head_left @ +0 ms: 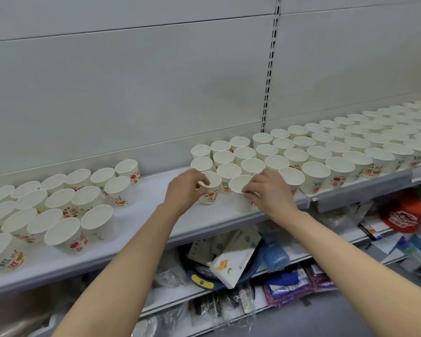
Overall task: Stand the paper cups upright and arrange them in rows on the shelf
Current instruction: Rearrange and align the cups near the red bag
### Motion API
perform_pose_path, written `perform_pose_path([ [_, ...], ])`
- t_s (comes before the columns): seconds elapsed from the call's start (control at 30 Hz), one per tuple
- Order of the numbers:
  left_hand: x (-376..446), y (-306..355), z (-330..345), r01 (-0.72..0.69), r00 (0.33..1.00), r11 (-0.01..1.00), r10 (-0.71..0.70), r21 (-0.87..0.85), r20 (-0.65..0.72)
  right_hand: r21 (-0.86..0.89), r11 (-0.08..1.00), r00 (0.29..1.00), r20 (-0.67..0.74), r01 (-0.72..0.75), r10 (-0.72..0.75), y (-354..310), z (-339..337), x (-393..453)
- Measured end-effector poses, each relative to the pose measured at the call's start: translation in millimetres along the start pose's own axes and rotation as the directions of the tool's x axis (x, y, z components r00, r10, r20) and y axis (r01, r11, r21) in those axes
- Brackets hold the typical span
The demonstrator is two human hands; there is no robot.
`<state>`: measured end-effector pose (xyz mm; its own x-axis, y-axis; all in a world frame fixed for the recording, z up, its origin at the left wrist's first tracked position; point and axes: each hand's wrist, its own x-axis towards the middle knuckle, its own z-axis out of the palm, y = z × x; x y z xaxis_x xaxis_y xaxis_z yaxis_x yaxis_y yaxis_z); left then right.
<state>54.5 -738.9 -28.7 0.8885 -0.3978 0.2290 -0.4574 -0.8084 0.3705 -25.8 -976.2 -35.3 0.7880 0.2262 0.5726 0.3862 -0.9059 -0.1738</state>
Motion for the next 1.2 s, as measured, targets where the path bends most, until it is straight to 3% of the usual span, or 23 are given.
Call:
perform_pose_path([
  [0.27, 6, 5, 8, 0.086, 0.996, 0.995, -0.085, 0.057, -0.009, -0.001, 0.997, 0.997, 0.007, -0.079, 0.079, 0, 7, 0],
  [0.67, 6, 5, 11, 0.097, 0.995, 0.989, -0.094, 0.115, -0.03, 0.068, 0.996, 0.997, 0.063, -0.05, 0.045, 10, 9, -4],
  [1.2, 5, 20, 8, 0.112, 0.993, 0.965, -0.098, 0.237, -0.067, 0.038, 0.999, 0.996, 0.088, -0.025, 0.021, 3, 7, 0],
])
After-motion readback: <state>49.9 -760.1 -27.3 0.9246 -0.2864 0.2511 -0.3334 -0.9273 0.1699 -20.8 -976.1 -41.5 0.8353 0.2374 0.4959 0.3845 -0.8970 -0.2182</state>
